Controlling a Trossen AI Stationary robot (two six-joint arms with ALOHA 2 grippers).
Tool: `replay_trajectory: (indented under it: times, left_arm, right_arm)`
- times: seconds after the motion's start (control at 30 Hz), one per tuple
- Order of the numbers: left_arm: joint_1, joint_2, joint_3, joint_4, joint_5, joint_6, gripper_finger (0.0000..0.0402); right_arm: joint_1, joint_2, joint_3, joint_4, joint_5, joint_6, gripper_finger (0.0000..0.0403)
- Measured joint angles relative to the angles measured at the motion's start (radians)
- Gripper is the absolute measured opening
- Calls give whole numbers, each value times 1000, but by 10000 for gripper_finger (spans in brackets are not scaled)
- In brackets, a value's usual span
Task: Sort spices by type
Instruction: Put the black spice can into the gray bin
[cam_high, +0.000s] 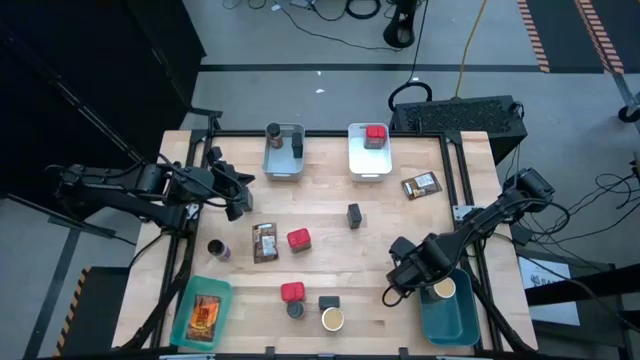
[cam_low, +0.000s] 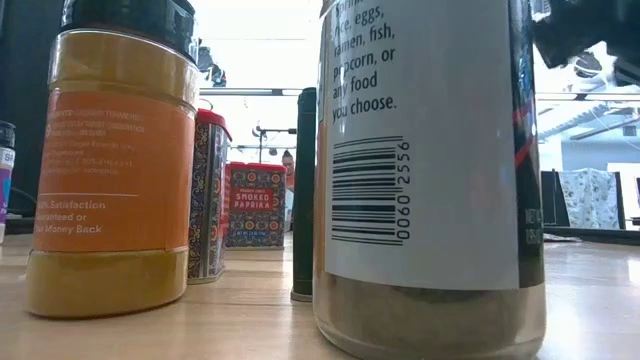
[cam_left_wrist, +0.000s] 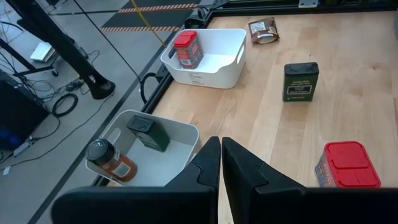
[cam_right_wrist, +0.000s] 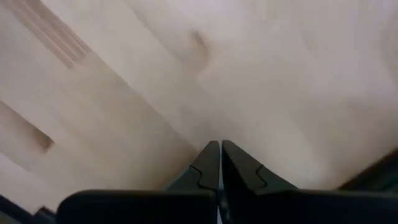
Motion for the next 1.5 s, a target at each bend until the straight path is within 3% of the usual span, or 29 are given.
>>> replay_trajectory:
  times: [0.13, 0.3, 0.47, 0.63, 0.9, 1.0, 1.13, 1.3, 1.5]
  left_arm:
    - [0, 0, 0, 0, 0, 0, 20]
    - [0, 0, 0, 0, 0, 0, 20]
    - [0, 0, 0, 3, 0, -3, 20]
    - [0, 14, 0, 10, 6, -72, 20]
    - [0, 36, 0, 8, 7, -83, 20]
    - [0, 47, 0, 0, 25, -187, 20]
    - [0, 59, 0, -1, 223, -413, 20]
    - [-3, 76, 0, -3, 523, -536, 20]
    - [-21, 86, 0, -7, 519, -605, 20]
  right_arm:
    - [-11, -1, 29, 52, 148, -112, 0]
    - [-18, -1, 31, 270, 411, -429, 0]
    - [-51, -1, 31, 446, 570, -708, 0]
    - [-67, -1, 22, 564, 761, -882, 0]
    - [-105, -1, 17, 584, 726, -1028, 0]
    - [-121, -1, 17, 584, 730, -1082, 0]
    - [-154, -14, 17, 589, 734, -1180, 0]
    - [-218, -43, 17, 612, 729, -1274, 0]
    - [-267, -79, 17, 609, 703, -1302, 0]
